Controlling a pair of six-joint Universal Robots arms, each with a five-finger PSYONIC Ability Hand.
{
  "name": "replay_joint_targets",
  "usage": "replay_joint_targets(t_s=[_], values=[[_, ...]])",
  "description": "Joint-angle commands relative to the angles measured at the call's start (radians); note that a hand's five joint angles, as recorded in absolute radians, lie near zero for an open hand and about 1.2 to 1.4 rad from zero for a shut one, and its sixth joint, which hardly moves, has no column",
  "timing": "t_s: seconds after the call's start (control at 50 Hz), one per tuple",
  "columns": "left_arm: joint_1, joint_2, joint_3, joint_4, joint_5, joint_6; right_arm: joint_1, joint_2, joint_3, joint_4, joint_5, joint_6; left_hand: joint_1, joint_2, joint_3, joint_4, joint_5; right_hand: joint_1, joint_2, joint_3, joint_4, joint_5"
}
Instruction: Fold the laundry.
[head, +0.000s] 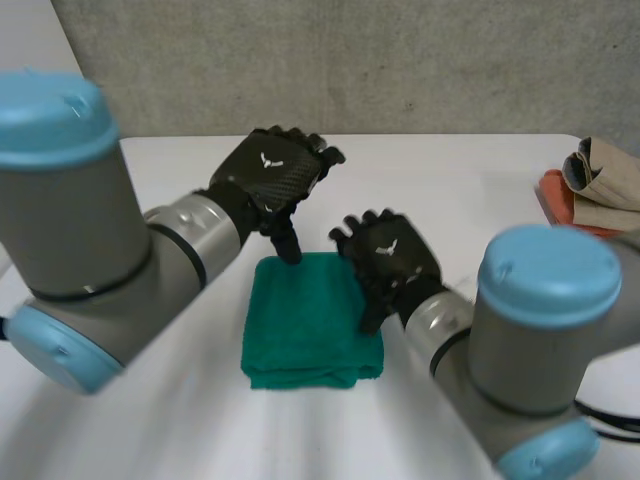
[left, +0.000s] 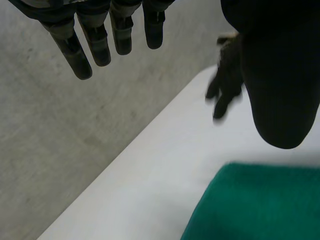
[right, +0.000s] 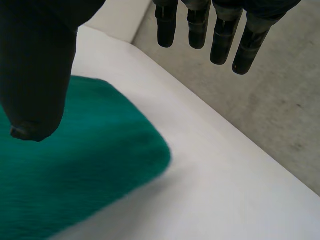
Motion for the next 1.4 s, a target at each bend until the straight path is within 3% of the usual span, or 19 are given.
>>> replay_joint_targets(t_s=[0.02,0.06,0.38,1.24,1.4], values=[[0.069,0.012,0.115,-0.195,0.232,-0.125,0.119,0.039,0.092,-0.094,0.019,-0.002,0.040,0.025,0.017,0.023,0.006,-0.010,-0.045,-0.040,-0.058,-0.059],[0.087,0.015,0.135,-0.214,0.272,-0.151,0.132,0.066,0.092,-0.114,0.021,-0.003,0.046,0.030,0.023,0.029,0.012,-0.010,-0.045,-0.040,-0.058,-0.059],[0.086,0.009,0.141,-0.212,0.269,-0.168,0.145,0.223,0.035,-0.212,0.018,-0.060,0.043,0.027,0.020,0.026,0.009,-0.010,-0.045,-0.040,-0.058,-0.059],[0.086,-0.005,0.127,-0.212,0.269,-0.168,0.159,0.312,-0.052,-0.206,0.025,-0.077,0.046,0.030,0.023,0.029,0.012,-0.010,-0.045,-0.040,-0.058,-0.059],[0.086,-0.005,0.127,-0.212,0.267,-0.169,0.159,0.345,-0.095,-0.211,0.028,-0.115,0.046,0.030,0.023,0.029,0.012,0.129,0.095,0.099,0.081,0.080]])
